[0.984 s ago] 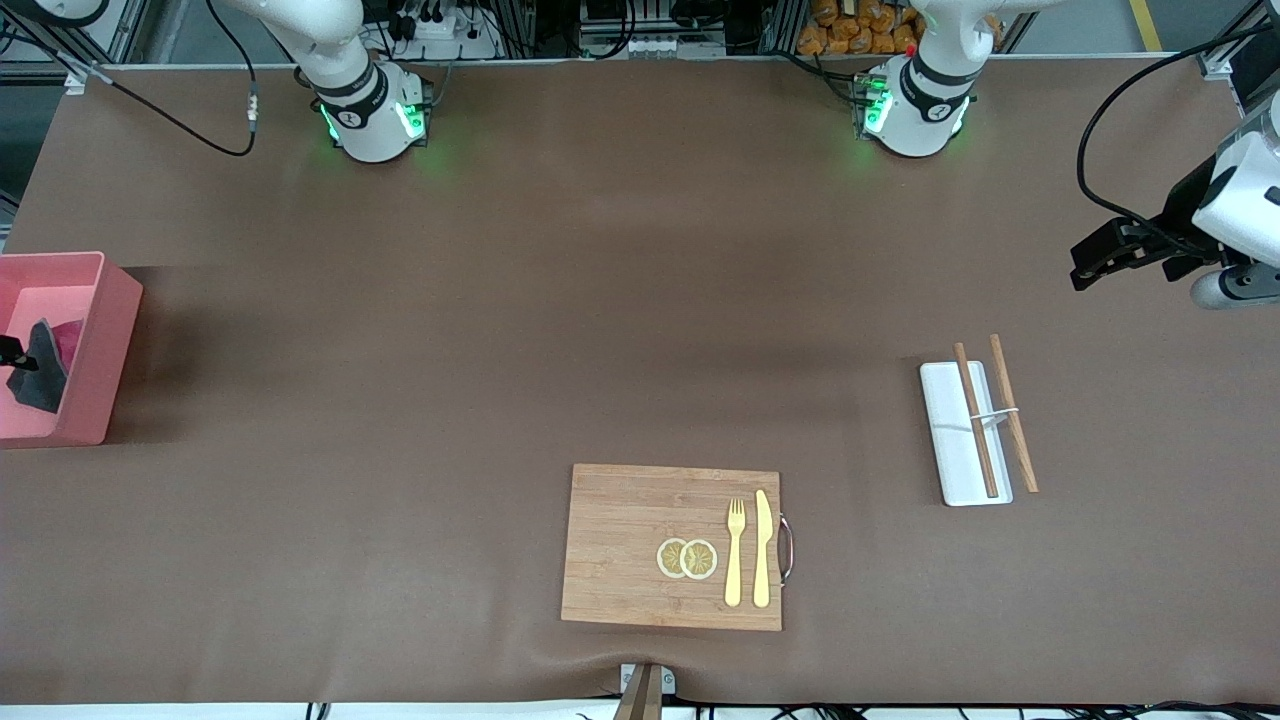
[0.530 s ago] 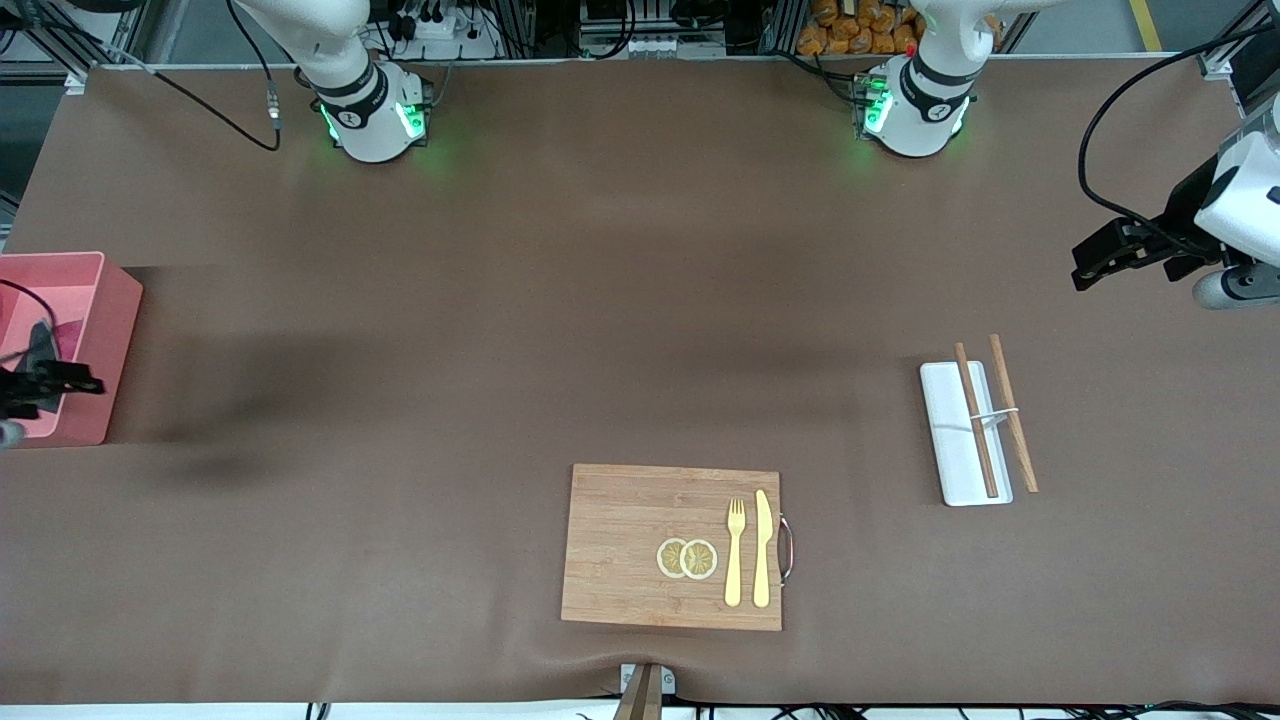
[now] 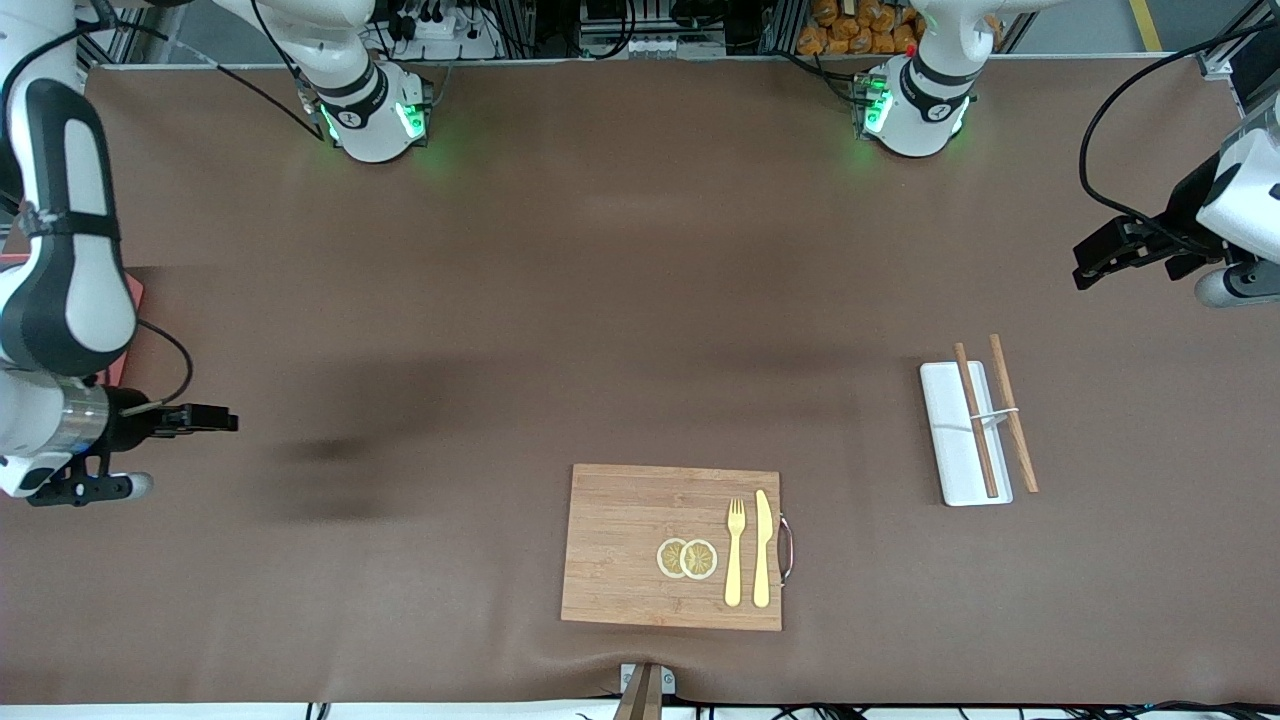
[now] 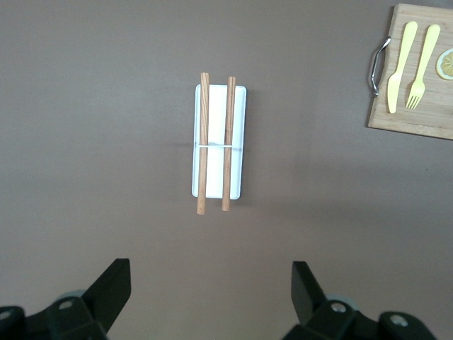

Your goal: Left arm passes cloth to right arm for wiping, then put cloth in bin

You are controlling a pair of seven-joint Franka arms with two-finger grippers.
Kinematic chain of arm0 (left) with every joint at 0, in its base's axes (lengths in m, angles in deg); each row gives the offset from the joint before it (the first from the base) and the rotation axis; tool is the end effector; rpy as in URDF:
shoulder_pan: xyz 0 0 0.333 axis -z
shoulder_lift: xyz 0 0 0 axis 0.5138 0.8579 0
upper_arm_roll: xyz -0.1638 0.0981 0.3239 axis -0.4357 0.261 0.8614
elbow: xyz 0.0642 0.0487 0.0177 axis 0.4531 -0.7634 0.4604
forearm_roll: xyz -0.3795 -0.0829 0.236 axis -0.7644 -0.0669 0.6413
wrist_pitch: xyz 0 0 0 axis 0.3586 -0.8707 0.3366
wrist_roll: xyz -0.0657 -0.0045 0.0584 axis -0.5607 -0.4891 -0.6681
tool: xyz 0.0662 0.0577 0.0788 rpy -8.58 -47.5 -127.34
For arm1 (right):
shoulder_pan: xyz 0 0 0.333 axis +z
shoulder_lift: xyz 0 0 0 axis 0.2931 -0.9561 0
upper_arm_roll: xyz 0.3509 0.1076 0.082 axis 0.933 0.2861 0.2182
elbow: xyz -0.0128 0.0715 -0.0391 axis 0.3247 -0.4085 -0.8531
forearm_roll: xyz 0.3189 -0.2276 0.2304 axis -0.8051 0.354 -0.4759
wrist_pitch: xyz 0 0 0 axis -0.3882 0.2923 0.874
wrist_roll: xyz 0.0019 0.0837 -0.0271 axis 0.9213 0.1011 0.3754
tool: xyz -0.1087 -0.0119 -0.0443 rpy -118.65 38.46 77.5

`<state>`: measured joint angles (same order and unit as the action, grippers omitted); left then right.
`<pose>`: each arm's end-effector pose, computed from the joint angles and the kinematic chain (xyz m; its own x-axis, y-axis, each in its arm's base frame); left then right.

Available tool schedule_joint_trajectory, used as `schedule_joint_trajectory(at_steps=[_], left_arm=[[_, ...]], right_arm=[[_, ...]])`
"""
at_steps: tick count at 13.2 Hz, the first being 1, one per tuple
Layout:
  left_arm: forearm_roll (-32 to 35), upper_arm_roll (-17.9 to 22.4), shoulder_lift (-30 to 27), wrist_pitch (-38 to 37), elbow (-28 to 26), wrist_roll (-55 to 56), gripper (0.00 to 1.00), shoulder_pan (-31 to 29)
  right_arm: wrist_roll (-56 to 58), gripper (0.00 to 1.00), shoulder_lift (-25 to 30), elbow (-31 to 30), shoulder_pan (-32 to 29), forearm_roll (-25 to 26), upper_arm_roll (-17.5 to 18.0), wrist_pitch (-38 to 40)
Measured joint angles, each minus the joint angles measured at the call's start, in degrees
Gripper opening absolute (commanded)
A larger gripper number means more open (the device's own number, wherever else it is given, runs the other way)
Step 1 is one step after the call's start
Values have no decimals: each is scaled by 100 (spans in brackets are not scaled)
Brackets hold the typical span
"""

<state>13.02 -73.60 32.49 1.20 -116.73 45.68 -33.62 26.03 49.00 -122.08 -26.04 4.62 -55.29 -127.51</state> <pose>0.6267 -0.0581 0.6797 0.9958 0.0901 0.0133 0.0905 -0.9954 -0.0306 0.7655 -0.0526 0.4247 0.9869 -0.0127 -0.1607 -0.0301 -0.9938 -0.1066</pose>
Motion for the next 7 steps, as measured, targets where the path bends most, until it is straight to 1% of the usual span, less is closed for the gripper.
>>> schedule_joint_trajectory(at_steps=[2, 4, 7], left_arm=[[0, 0, 0, 0, -6, 0, 100, 0], [0, -1, 1, 0, -13, 0, 100, 1], [0, -1, 6, 0, -22, 0, 100, 1]], right_arm=[[-710, 100, 396, -193, 278, -128, 0, 135], [-1313, 100, 958, -594, 485, -227, 2, 176], [-1632, 100, 1903, -1272, 666, -241, 4, 218]])
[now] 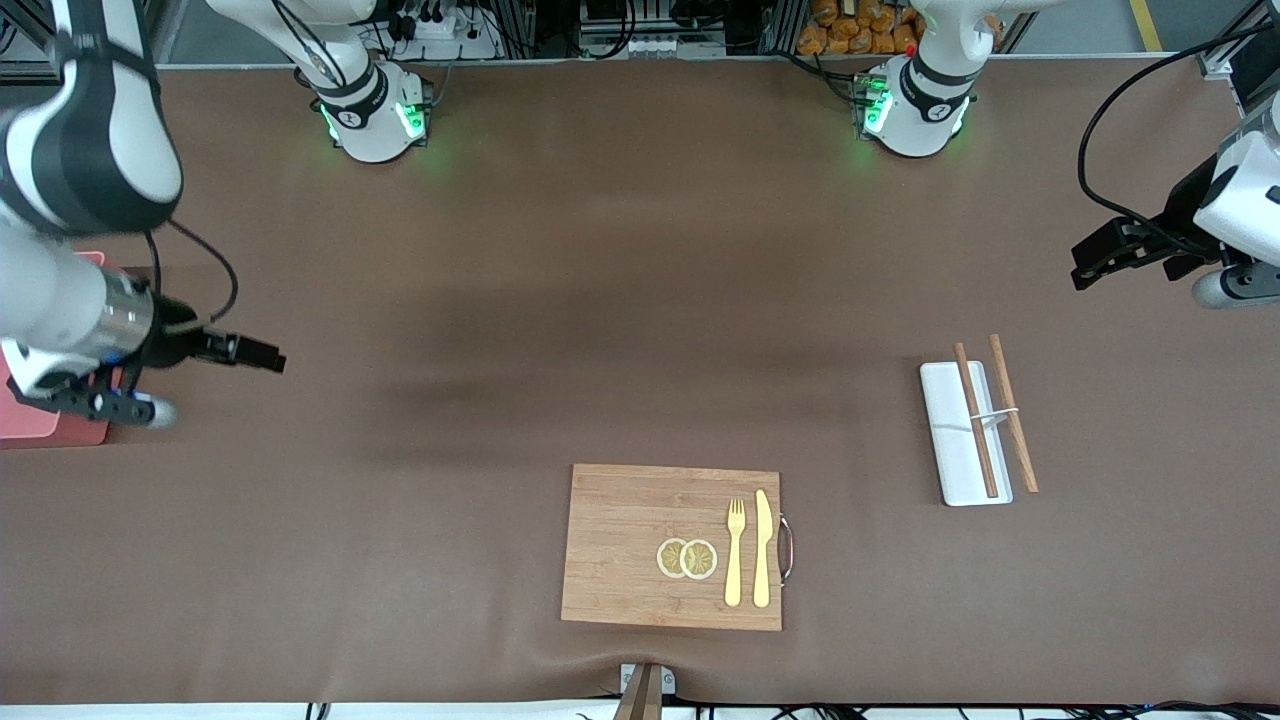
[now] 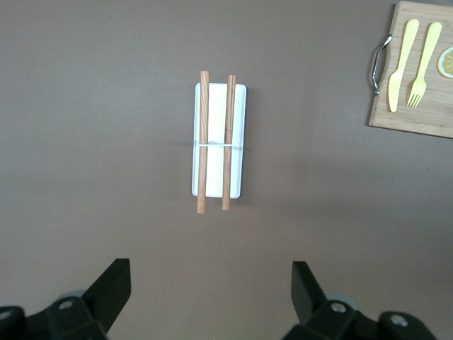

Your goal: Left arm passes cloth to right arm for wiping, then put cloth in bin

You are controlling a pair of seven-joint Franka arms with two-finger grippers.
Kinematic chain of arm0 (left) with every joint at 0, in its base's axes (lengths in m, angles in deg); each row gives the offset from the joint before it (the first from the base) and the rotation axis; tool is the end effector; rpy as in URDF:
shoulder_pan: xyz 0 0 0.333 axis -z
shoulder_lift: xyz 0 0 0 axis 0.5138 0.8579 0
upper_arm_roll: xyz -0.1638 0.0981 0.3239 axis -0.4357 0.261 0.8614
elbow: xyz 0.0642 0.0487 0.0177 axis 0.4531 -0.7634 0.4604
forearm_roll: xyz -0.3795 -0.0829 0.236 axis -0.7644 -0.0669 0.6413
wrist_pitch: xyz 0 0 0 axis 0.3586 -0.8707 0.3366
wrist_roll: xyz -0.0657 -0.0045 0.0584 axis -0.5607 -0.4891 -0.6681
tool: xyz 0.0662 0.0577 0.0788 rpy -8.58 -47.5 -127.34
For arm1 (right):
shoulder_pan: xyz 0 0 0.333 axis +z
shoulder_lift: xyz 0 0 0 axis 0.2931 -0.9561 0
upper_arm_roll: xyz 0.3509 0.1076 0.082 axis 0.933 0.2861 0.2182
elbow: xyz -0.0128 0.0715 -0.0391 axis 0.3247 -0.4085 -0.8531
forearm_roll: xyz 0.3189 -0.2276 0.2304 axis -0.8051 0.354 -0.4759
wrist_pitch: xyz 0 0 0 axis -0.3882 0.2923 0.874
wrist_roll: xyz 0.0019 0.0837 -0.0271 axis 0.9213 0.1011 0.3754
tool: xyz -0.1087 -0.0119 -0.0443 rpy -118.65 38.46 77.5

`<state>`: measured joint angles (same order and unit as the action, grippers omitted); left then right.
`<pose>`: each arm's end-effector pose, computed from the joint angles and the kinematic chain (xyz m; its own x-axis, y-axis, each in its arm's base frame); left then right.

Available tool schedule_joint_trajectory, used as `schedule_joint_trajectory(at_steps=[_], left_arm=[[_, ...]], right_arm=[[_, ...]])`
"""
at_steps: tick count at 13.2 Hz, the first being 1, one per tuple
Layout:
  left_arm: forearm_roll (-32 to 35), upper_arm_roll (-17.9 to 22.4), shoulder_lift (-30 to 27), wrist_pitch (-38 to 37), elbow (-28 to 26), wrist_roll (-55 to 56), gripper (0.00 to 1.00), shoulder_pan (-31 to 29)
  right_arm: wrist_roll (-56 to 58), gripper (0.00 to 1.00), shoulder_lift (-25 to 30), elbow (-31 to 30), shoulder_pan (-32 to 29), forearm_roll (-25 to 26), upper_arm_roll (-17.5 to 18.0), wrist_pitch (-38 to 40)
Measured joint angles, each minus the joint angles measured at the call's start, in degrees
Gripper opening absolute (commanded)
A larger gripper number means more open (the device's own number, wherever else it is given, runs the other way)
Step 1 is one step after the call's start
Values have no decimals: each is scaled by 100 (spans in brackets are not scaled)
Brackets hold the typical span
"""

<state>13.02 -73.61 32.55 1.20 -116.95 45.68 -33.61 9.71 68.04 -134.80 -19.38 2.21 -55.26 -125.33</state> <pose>0.6270 -0.0583 0.6770 0.9959 0.0897 0.0084 0.0900 -0.9955 -0.0314 0.6713 0.0451 0.5451 0.9767 -0.1786 -0.1185 -0.1892 -0.9783 -0.0844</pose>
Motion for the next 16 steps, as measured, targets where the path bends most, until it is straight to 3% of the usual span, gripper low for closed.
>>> schedule_joint_trajectory(at_steps=[4, 13, 16], left_arm=[[0, 1, 0, 0, -4, 0, 100, 0], [0, 1, -9, 0, 0, 0, 100, -1], [0, 1, -18, -18, 5, 0, 100, -1]], right_arm=[[21, 100, 750, -437, -24, 0, -106, -96], [337, 100, 1000, -18, -134, 24, -121, -238], [358, 100, 985, -24, -108, 238, -113, -212]])
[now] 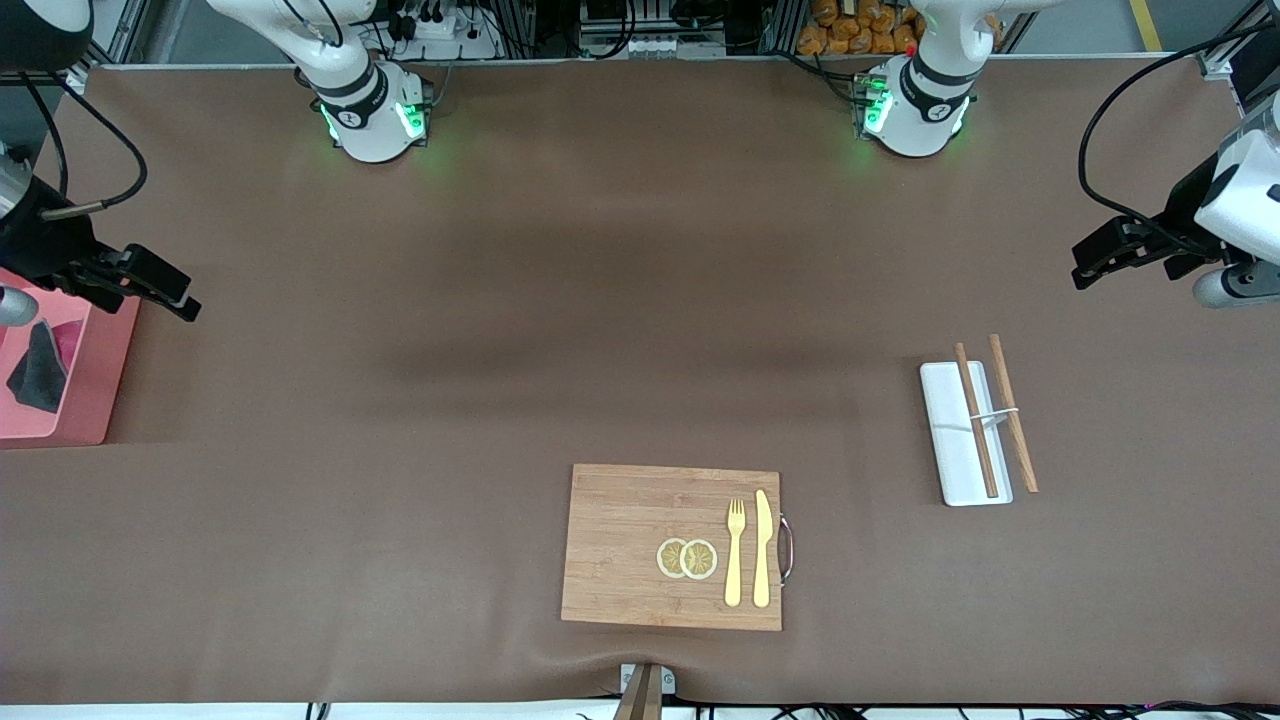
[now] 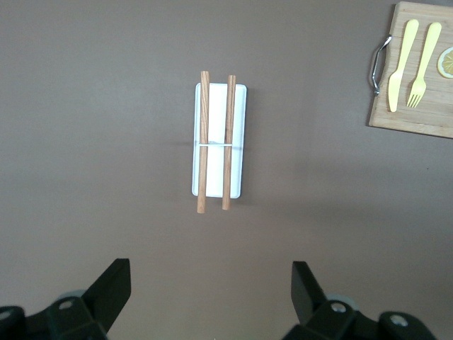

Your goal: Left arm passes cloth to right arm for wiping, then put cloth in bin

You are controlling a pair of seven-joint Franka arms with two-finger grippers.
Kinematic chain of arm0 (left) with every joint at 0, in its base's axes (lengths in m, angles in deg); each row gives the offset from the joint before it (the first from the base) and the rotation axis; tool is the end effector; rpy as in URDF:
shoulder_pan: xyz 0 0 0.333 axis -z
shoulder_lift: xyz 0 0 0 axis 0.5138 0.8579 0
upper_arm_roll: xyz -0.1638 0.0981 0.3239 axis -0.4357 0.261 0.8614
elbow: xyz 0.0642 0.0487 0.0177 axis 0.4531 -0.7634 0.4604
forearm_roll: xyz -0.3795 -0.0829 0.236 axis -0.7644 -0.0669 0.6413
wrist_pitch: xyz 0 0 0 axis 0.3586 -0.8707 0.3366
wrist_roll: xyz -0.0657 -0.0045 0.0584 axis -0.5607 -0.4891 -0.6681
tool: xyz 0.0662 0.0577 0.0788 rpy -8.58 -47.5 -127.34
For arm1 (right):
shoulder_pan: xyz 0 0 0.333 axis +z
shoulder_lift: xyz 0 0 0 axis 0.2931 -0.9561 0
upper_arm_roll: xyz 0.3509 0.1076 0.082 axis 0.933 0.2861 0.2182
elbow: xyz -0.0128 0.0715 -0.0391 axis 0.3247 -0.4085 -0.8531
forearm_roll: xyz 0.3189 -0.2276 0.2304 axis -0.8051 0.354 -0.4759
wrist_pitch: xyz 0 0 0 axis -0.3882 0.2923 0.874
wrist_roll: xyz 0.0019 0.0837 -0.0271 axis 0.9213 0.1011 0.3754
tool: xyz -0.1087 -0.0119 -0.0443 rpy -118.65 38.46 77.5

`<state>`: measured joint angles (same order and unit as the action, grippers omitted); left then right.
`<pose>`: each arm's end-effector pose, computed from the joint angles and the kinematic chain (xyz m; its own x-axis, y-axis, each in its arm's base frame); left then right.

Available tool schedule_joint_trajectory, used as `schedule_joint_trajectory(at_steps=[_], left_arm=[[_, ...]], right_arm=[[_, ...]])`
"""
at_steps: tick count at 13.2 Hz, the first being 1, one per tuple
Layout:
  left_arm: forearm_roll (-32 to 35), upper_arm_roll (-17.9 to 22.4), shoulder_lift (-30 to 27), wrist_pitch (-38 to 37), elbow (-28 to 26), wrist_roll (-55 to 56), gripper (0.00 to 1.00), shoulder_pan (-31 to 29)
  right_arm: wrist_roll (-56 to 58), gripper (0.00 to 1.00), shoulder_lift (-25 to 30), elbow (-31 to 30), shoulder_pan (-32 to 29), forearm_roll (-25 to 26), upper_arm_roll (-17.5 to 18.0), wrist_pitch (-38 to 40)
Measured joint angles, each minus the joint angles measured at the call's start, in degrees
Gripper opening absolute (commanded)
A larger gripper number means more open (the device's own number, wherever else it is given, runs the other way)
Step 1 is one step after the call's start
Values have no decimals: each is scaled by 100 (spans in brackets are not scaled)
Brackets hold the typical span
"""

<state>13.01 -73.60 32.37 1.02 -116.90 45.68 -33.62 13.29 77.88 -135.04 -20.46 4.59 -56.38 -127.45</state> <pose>0.6256 -0.0581 0.6792 0.9959 0.0902 0.0093 0.0904 -0.9954 -0.0315 0.6305 0.0184 0.6574 0.9835 -0.1525 0.0973 -0.1461 -0.9868 -0.0700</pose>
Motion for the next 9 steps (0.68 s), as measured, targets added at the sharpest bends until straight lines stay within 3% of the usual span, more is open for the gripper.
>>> schedule_joint_trajectory(at_steps=[9], left_arm=[[0, 4, -175, -158, 18, 0, 100, -6]], right_arm=[[1, 100, -3, -1, 39, 100, 29, 245]])
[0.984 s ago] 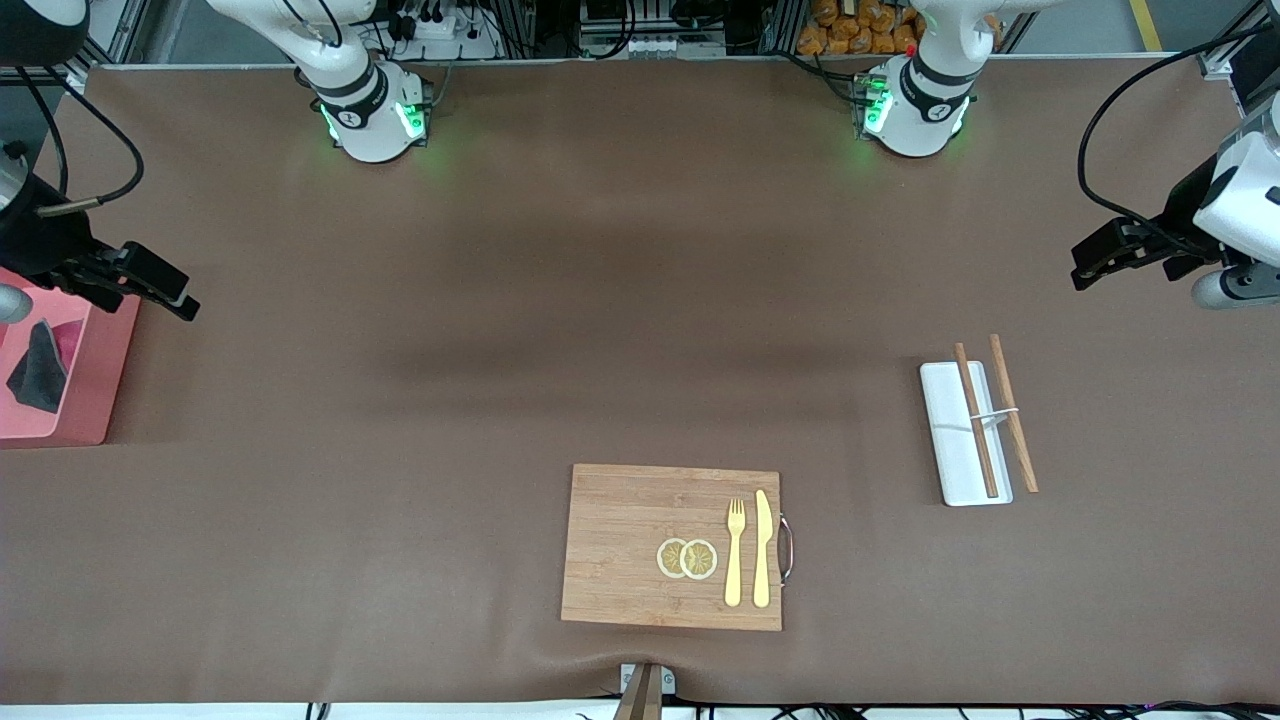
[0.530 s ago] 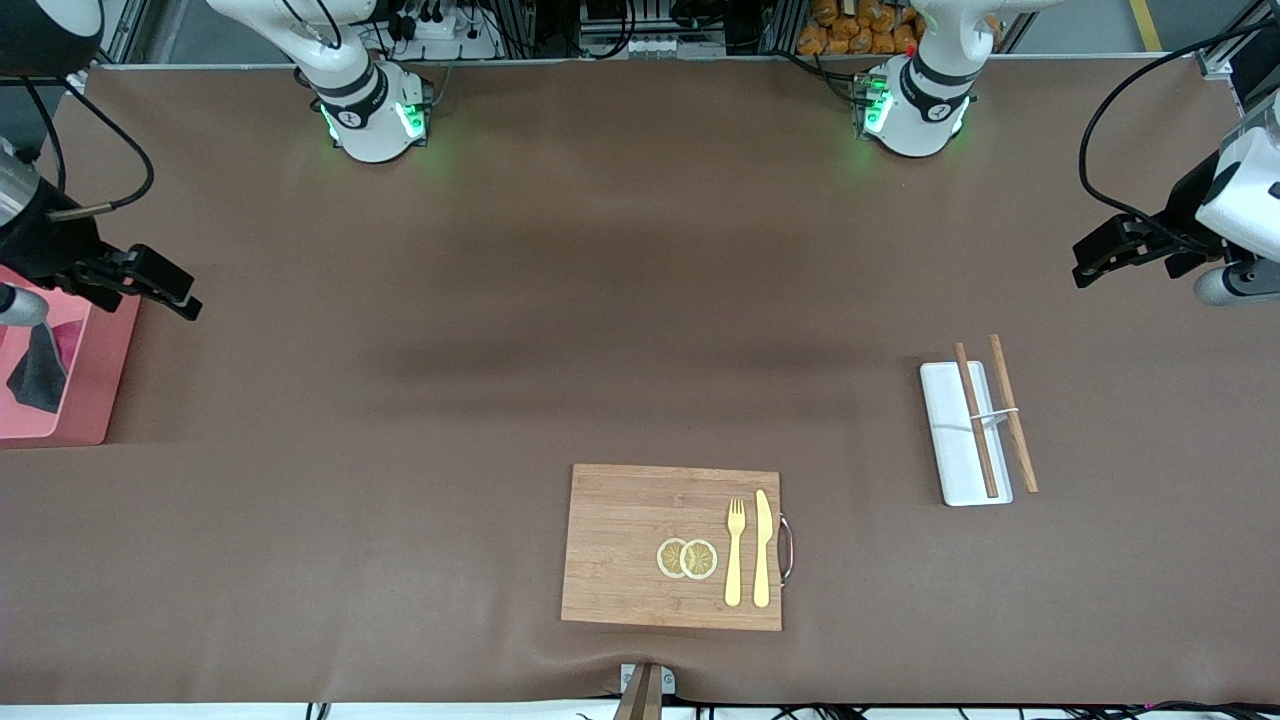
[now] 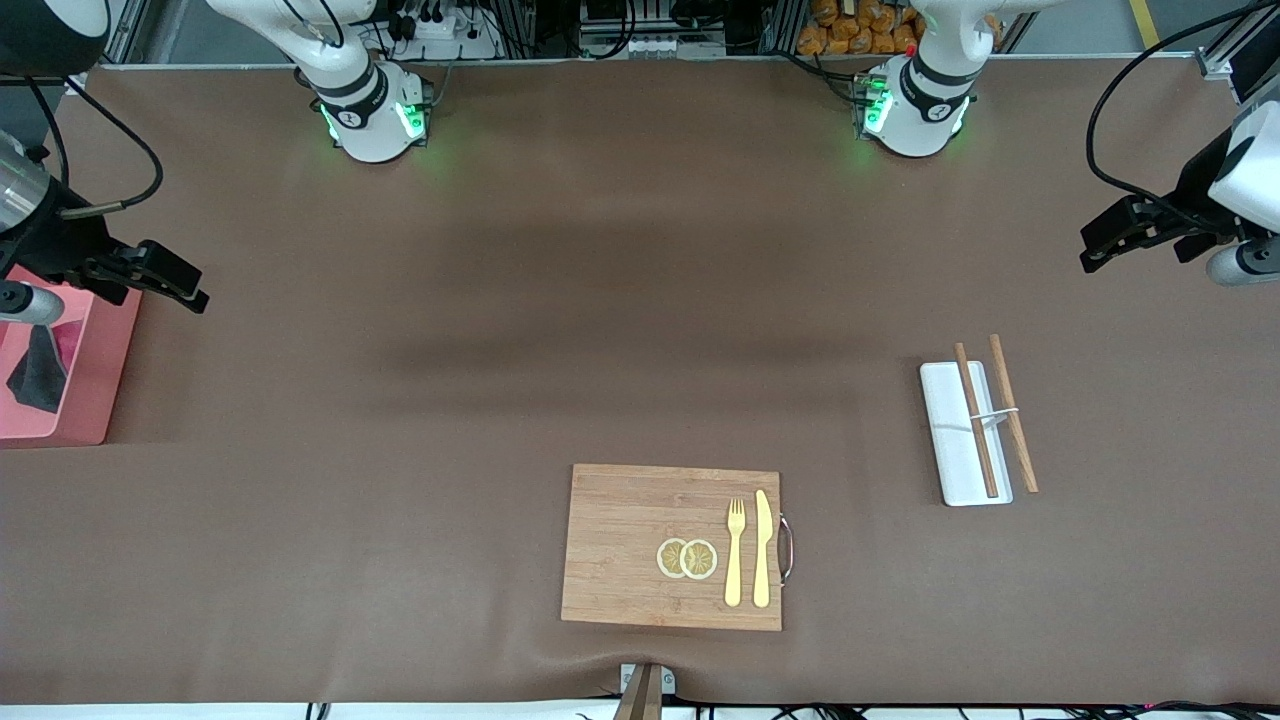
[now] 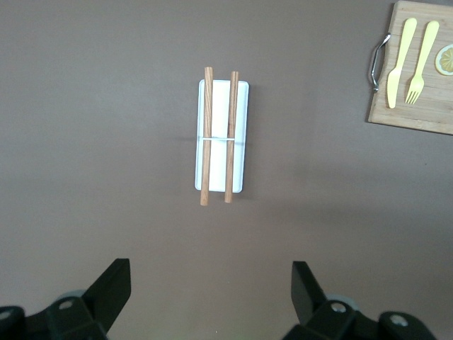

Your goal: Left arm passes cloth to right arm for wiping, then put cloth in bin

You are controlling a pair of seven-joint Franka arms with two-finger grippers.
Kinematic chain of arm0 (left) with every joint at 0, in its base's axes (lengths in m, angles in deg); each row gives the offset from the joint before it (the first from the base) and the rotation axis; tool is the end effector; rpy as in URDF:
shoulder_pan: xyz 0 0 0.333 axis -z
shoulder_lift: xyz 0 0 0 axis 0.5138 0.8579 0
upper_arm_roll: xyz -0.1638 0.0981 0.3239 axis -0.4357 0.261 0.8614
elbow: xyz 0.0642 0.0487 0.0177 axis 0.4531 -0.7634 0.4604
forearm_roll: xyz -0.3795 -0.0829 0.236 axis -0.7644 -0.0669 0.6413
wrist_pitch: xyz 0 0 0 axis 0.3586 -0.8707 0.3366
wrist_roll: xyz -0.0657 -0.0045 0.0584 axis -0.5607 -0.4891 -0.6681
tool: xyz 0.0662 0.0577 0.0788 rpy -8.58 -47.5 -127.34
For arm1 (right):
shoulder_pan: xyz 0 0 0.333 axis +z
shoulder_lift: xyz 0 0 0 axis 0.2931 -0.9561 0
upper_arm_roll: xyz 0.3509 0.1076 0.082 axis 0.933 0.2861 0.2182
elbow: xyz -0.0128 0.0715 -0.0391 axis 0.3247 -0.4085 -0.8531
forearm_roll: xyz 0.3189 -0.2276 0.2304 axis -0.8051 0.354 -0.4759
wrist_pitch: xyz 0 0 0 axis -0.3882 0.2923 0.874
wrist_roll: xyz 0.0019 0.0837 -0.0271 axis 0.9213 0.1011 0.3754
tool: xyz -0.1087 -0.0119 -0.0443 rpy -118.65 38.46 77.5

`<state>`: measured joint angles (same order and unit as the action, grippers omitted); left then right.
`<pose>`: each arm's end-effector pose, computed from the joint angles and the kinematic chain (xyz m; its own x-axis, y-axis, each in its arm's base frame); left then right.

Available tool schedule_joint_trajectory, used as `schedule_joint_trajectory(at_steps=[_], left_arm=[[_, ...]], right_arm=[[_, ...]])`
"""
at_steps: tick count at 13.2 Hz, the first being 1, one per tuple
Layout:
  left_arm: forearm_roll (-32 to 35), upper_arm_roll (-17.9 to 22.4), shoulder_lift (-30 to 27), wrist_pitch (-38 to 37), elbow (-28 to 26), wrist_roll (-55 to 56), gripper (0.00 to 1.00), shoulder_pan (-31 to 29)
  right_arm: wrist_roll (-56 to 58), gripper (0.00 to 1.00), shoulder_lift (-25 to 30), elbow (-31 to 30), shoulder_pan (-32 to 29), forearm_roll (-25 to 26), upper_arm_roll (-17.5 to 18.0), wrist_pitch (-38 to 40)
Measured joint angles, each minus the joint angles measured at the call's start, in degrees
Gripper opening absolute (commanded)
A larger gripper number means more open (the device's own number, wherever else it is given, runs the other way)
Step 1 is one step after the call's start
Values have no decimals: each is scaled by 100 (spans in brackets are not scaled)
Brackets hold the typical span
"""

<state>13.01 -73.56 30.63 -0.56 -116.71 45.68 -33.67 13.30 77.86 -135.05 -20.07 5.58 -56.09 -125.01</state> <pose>0.6117 -0.0573 0.6972 0.9956 0.0927 0.0159 0.0932 -0.9950 -0.0348 0.6257 0.0242 0.6528 0.9890 -0.1363 0.0579 -0.1337 -0.9899 -0.0460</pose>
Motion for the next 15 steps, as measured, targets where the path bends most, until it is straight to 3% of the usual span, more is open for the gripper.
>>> schedule_joint_trajectory(at_steps=[15], left_arm=[[-106, -16, -34, 14, 24, -134, 100, 23]], right_arm=[[1, 100, -47, -6, 0, 4, 0, 5]])
